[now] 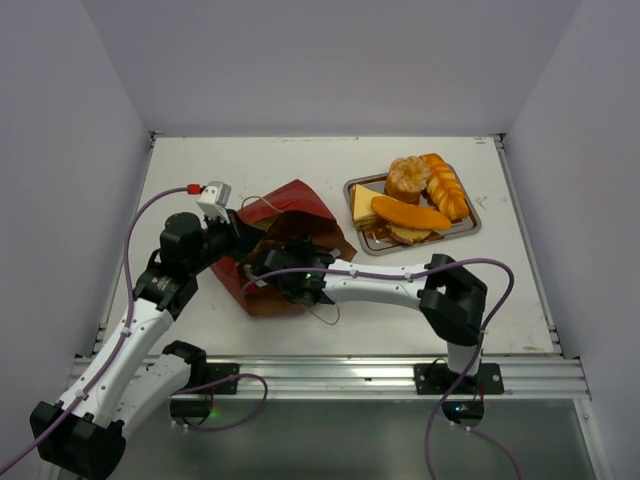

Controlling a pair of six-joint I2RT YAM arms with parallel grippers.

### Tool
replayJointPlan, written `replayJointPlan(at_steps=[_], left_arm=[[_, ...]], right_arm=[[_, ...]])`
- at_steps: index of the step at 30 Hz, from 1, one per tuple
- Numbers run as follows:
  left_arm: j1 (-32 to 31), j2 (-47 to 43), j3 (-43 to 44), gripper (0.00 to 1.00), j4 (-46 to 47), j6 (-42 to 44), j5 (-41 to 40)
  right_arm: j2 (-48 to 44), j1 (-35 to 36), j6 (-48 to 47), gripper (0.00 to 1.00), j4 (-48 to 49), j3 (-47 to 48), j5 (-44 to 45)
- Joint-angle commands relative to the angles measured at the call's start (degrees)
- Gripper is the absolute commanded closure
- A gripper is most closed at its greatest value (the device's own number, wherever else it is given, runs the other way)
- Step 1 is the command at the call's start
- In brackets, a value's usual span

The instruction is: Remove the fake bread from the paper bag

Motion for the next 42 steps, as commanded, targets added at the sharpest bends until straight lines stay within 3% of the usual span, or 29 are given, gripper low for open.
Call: replayJointPlan(at_steps=[1, 19, 22, 23, 26, 27, 42], left_arm=[[-0.22, -0.36, 1.89, 1.00, 1.64, -0.72, 2.19], [-0.22, 0.26, 1.72, 1.00, 3.22, -1.07, 5.52], [-0.22, -0.10, 1.72, 1.00, 3.05, -1.16, 6.05], [-0.22, -0.18, 1.81, 1.00, 3.05, -1.16, 6.14], [-0.22, -0.45, 1.81, 1.00, 2.79, -1.16, 6.06], [-0.22, -0.45, 1.81, 1.00, 2.70, -1.16, 5.97], [-0.22, 3.06, -1.62, 1.00, 5.24, 0.07, 0.78]], right_arm=[[2.38, -0.20, -1.68, 0.59, 2.63, 3.52, 3.05], [8.79, -0.28, -4.41, 0.52, 3.16, 7.04, 4.89], [9.76, -0.28, -4.50, 0.59, 3.25, 7.13, 5.07], [10.11, -0.28, -4.50, 0.70, 3.68, 7.04, 5.24], [10.29, -0.46, -4.24, 0.93, 3.69, 7.04, 5.24], [9.94, -0.46, -4.23, 0.97, 3.69, 7.04, 5.16], [2.21, -0.90, -1.60, 1.00, 0.44, 0.28, 1.64]])
